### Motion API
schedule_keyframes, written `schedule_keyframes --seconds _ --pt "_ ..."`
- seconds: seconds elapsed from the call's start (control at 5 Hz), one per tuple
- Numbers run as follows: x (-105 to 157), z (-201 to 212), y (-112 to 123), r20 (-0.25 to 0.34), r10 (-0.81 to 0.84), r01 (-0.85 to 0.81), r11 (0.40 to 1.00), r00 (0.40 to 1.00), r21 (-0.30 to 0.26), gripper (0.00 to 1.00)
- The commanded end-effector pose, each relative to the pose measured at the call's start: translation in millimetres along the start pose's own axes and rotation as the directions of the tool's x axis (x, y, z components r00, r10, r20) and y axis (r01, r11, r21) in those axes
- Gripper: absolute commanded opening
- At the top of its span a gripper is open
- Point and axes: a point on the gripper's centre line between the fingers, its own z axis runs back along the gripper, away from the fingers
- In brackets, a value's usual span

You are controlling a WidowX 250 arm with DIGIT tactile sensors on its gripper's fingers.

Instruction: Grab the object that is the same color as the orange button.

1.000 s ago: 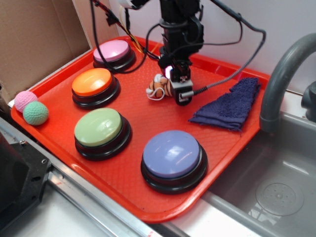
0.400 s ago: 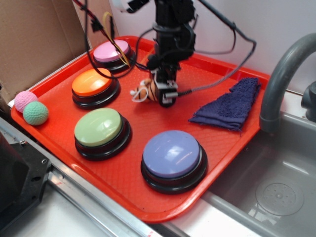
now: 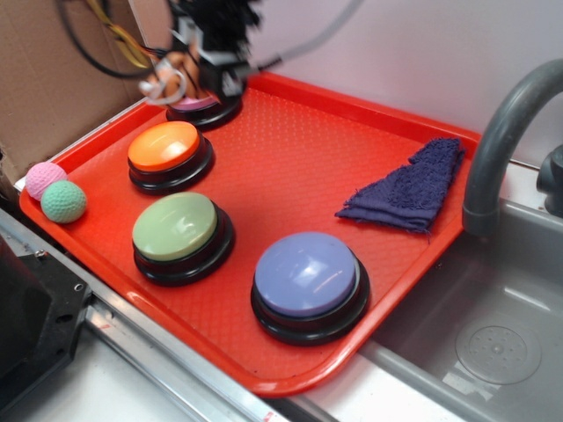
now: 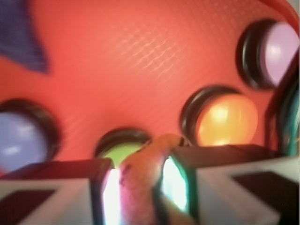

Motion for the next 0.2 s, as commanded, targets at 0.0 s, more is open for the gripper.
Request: schedule_keyframes --seconds 0.0 --pt "-56.1 90.8 4.1 0.212 0.052 -0.058 0.998 0.976 0.023 0.0"
